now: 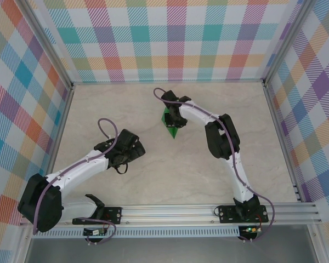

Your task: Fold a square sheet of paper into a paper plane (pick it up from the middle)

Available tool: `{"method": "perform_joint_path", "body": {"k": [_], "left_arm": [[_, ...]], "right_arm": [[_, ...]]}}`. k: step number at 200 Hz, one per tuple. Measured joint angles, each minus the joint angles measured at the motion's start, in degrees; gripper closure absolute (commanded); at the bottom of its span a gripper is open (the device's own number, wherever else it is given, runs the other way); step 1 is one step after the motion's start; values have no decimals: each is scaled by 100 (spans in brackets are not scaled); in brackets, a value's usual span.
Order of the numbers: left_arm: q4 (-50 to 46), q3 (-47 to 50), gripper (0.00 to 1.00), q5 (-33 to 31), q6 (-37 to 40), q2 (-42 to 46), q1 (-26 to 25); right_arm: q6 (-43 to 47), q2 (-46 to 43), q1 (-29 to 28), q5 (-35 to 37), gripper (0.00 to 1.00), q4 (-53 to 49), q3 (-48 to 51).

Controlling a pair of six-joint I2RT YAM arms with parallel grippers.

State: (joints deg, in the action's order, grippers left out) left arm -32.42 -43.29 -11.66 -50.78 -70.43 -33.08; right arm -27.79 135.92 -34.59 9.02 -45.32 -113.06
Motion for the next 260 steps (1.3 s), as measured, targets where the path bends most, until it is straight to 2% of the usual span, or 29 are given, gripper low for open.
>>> {"method": "perform_joint_path", "body": {"k": [36, 63, 101, 119, 146, 175, 216, 260], "left_arm": [[-369, -767, 0, -262, 389, -116, 254], [-354, -1471, 0, -634, 918, -125, 442], [-136, -1989, 0, -1370, 1777, -118, 678], [103, -1985, 0, -1683, 2135, -118, 922], [638, -1740, 0, -2118, 2546, -118, 1362], [1510, -927, 0, -2446, 3005, -186, 1722], [2769, 260, 0, -2535, 3797, -509, 1915], [4577, 1248, 0, -1843, 4459, -612, 2389]], "right_arm": [[-24, 0, 0, -114, 60, -407, -323], [52, -376, 11, -103, 42, -625, -494], [286, -1961, 81, 374, 21, -553, -249], [417, -3060, 173, 988, 0, -107, 566], [693, -4671, 542, 1897, 0, 822, 2500], [798, -5639, 1342, 2546, 0, 1746, 4476], [973, -6024, 2341, 2887, 0, 3016, 6616], [1537, -5637, 2599, 2767, 0, 4559, 7488]]}}
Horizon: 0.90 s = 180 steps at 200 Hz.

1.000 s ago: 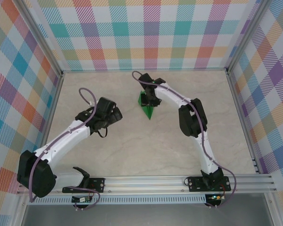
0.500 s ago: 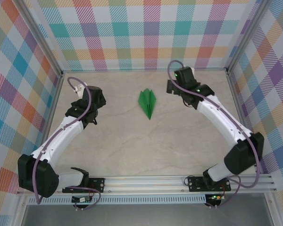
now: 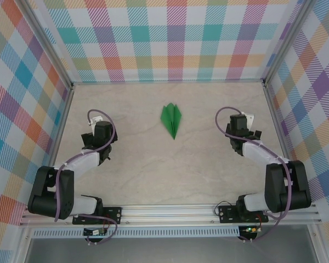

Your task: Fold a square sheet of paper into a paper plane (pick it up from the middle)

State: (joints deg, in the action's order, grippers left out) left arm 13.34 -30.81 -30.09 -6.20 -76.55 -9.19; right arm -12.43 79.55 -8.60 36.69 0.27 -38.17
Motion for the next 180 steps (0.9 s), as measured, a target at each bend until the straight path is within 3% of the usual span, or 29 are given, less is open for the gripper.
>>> {"method": "perform_joint_path", "body": {"k": [52, 82, 129, 180], "left_arm": [[1982, 745, 0, 1270, 380, -531, 413], [2636, 859, 0, 1751, 461, -798, 452], [3233, 870, 0, 1985, 479, -1224, 452], [3314, 870, 0, 1978, 479, -1224, 457]], "right_arm": [[791, 516, 170, -1130, 0, 2004, 634], [883, 518, 522, -1945, 0, 2933, 981], [887, 654, 774, -2791, 0, 4068, 1460], [887, 754, 776, -3023, 0, 4411, 1552]]}}
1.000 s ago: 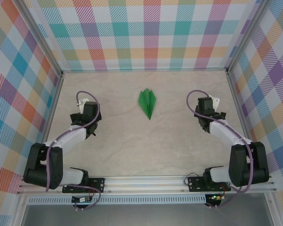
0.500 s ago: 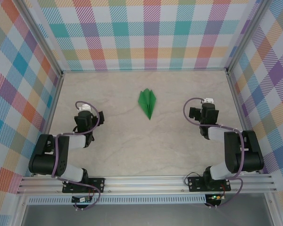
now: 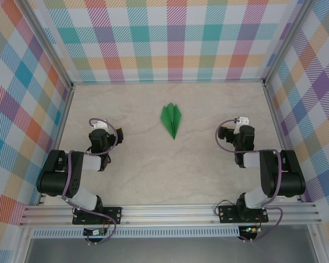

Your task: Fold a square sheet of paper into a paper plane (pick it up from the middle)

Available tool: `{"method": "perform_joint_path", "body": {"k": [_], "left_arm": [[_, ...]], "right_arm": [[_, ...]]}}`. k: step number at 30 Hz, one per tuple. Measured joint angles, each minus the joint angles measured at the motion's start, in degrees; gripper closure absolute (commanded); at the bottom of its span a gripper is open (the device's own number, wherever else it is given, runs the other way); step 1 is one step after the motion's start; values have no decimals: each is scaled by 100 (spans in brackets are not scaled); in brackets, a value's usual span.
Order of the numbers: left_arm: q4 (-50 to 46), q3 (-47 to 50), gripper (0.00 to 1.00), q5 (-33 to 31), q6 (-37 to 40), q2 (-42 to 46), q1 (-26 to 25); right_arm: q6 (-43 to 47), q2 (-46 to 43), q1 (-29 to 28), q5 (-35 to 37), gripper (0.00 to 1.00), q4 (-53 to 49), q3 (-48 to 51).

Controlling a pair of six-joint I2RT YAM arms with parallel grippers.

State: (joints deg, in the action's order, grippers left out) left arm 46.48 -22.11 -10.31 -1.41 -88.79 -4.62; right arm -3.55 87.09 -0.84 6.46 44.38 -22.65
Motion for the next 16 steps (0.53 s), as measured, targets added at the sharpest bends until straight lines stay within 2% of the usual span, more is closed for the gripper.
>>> {"method": "perform_joint_path", "body": {"k": [16], "left_arm": [[-70, -98, 0, 133, 173, -52, -11]], "right_arm": [[0, 0, 0, -15, 0, 63, 0]]}}
